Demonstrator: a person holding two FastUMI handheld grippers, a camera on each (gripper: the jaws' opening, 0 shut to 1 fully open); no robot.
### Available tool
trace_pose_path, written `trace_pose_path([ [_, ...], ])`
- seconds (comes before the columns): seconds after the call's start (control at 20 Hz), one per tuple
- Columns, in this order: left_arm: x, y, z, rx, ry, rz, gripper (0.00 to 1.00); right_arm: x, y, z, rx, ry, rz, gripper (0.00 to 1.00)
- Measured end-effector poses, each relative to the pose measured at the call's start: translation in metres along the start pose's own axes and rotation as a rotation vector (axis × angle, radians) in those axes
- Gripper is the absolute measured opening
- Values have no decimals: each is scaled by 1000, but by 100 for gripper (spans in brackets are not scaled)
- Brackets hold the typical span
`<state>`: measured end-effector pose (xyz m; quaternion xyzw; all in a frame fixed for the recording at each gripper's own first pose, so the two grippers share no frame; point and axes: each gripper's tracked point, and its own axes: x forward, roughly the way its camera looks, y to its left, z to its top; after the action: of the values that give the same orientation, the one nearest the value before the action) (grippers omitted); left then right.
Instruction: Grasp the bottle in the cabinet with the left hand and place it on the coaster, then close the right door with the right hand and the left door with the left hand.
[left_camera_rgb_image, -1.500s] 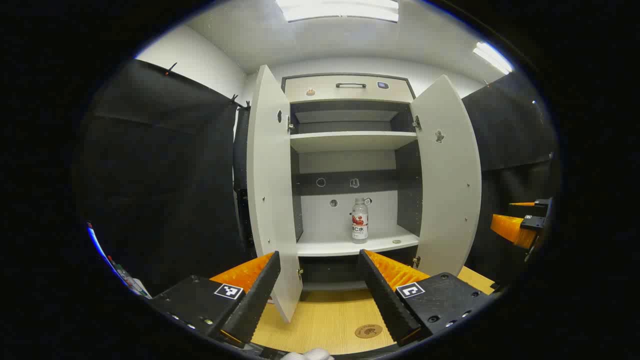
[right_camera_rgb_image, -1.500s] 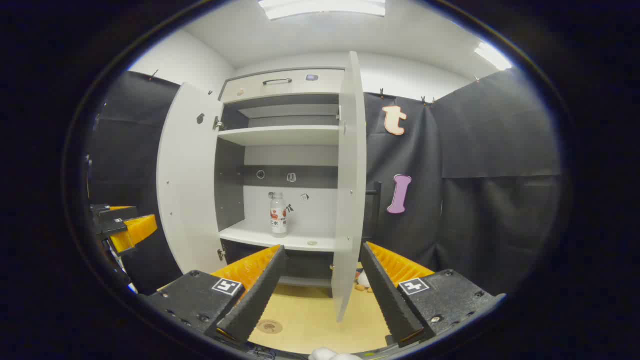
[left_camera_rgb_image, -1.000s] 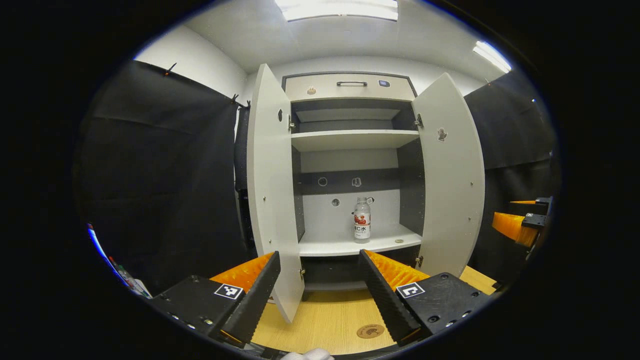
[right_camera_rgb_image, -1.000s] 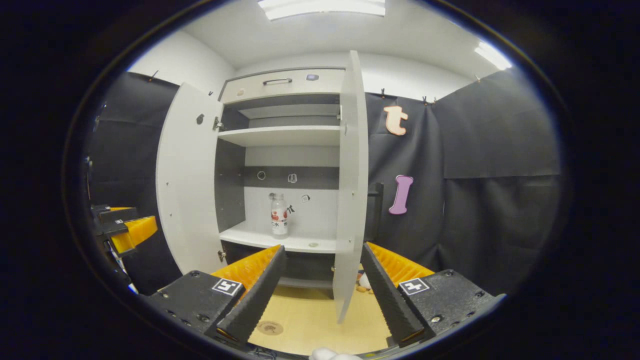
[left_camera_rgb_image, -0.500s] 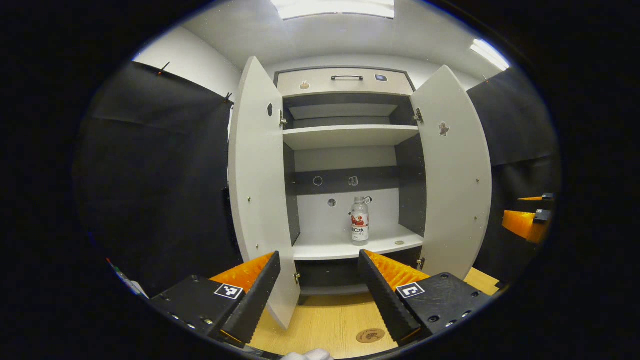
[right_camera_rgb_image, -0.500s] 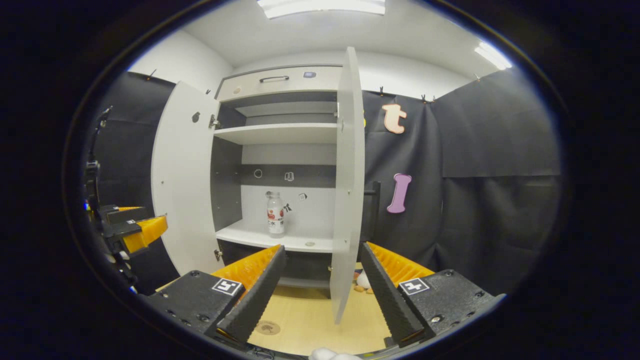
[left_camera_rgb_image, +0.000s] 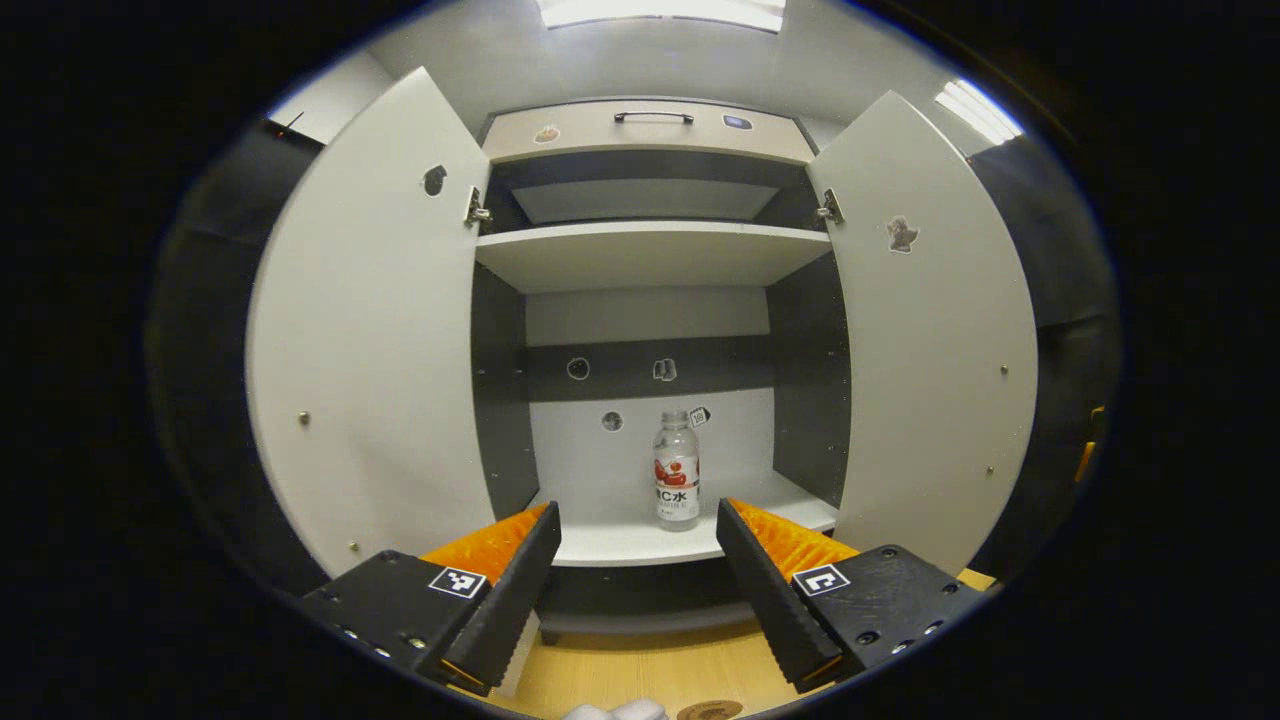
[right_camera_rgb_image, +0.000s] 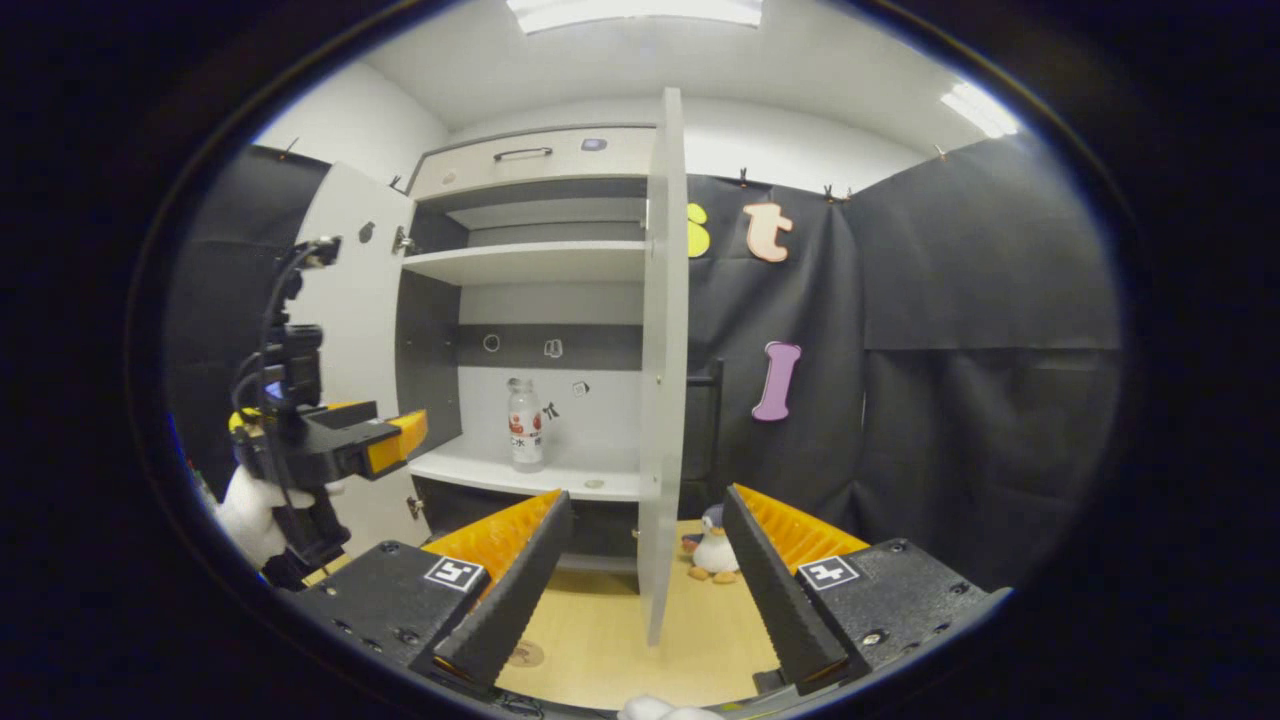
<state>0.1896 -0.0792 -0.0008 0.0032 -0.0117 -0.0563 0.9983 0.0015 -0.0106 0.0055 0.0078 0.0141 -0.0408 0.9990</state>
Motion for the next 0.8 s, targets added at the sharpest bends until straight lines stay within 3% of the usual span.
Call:
trace_pose_path([
  [0.4, 142, -32, -16, -21, 39, -10, 96, -1, -10, -3, 8, 21, -89, 99],
  [0.8, 227, -26, -28, 19, 66, 43, 96, -2, -17, -4, 1, 43, -118, 99],
])
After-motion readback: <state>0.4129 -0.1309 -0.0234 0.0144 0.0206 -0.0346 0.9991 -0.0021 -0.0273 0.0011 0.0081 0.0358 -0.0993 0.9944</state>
